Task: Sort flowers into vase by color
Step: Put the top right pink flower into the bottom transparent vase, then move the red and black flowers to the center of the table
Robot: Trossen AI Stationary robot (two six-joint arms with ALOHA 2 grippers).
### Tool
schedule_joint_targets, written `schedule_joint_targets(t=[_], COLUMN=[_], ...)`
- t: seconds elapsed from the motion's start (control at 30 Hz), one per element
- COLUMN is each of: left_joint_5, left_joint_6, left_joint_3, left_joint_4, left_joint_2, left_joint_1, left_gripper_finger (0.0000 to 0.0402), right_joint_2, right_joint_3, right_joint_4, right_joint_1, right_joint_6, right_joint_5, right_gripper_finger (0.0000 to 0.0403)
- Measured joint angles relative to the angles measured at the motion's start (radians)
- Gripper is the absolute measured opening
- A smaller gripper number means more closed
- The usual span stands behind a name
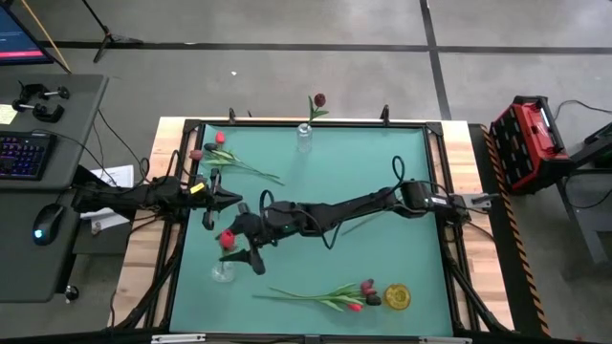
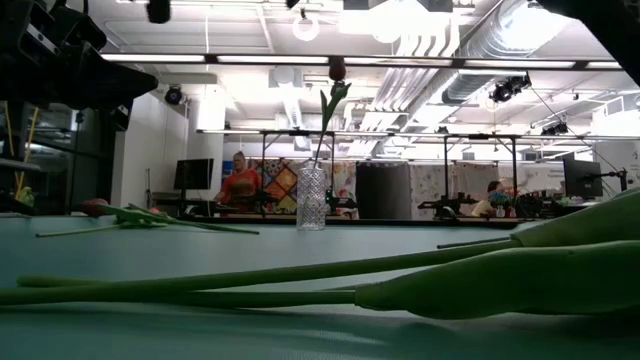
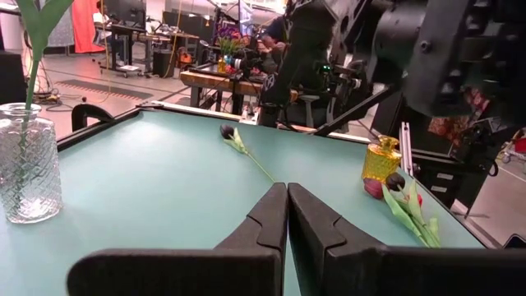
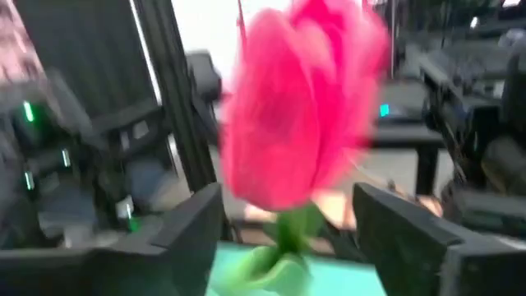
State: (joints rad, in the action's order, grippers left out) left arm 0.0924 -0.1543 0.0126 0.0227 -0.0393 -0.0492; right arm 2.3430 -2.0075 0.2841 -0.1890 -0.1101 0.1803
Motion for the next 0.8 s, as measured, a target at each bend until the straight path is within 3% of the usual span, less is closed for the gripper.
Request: schedule_joint_targets(t=[0.17, 0.3, 0.47, 0.8], left_joint_5=[0.0, 0.0, 0.0, 0.0], left_joint_6=[0.0, 0.0, 0.0, 0.0], left_joint_3=[0.0, 0.0, 0.0, 0.0], left_joint_4=[0.0, 0.0, 0.0, 0.0], left_joint_2=[0.0, 0.0, 0.0, 0.0], left_joint_1=[0.0, 0.0, 0.0, 0.0], left_gripper_finger=[0.0, 0.0, 0.0, 0.0], right_joint_2=[-0.056, -0.102, -0.156, -0.224], right_joint_3=[0.0, 0.0, 0.0, 0.0], right_joint_4=[-0.198, -0.341, -0.514, -1.151], right_joint_1=[0.02, 0.039, 0.06, 0.045], right_joint_6=[0.067, 0.104, 0.117, 0.101], right_joint_5=[0.003, 0.014, 0.105, 0.278], right_gripper_finger=[0.0303, 0.0302, 0.0296, 0.0276])
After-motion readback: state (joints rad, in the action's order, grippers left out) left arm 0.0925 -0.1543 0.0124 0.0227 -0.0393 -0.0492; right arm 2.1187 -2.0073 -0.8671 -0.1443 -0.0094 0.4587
